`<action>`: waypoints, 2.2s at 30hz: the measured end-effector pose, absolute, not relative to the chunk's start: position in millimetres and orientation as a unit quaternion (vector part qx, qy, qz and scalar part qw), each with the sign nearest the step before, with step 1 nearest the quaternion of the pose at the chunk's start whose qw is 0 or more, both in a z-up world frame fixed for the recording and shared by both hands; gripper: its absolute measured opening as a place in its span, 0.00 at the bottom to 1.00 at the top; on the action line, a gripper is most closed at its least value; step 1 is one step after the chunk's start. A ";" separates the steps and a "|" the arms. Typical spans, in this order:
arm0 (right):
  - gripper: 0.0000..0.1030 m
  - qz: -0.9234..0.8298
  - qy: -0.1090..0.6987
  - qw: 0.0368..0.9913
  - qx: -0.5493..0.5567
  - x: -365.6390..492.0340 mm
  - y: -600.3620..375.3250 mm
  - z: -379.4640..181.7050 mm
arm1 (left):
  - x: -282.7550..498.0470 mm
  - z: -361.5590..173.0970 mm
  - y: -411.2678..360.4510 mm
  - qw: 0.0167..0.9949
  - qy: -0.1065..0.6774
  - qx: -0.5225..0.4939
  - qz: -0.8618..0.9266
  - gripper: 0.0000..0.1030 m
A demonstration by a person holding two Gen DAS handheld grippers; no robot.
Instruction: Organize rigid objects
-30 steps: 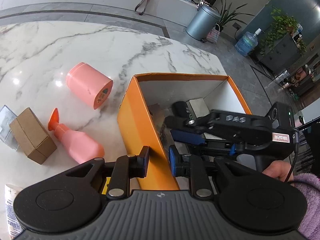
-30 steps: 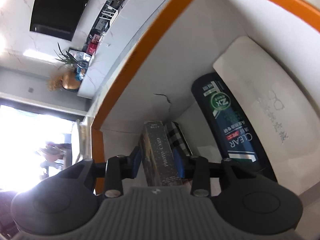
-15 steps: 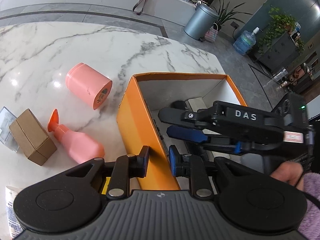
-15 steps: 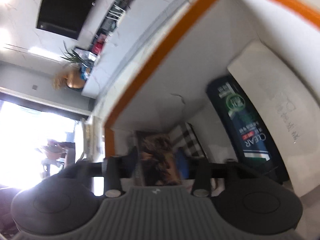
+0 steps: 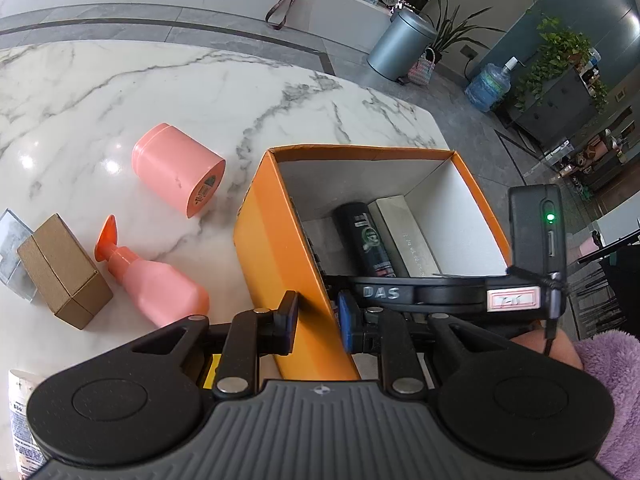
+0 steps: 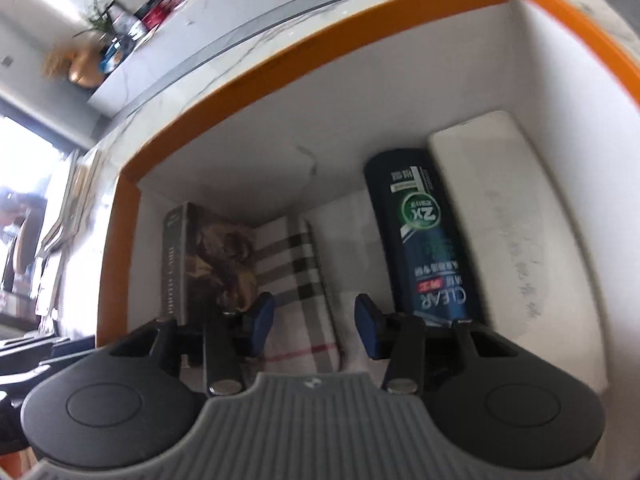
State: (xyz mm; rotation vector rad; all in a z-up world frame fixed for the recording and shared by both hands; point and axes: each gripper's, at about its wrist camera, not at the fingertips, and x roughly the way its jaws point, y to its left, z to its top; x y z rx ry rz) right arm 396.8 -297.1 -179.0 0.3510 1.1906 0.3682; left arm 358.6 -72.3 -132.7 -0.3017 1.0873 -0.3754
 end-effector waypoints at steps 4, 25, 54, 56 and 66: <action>0.30 0.171 0.550 0.800 0.168 393.9 -299.6 -180.1 | 358.8 -131.1 -71.7 0.828 0.512 -0.143 -0.178 0.23; 0.00 0.134 0.506 0.851 0.045 388.3 -312.5 -150.1 | 357.7 -132.8 -66.6 0.827 0.512 -0.149 -0.181 0.23; 0.06 0.161 0.508 0.841 0.093 413.0 -267.6 -143.9 | 353.6 -130.1 -64.6 0.826 0.504 -0.157 -0.197 0.20; 0.08 0.159 0.507 0.841 0.100 412.2 -268.3 -147.0 | 353.7 -130.5 -63.3 0.825 0.505 -0.160 -0.197 0.20; 0.01 0.148 0.520 0.833 0.121 419.5 -270.0 -163.7 | 352.7 -130.7 -61.1 0.825 0.506 -0.157 -0.196 0.20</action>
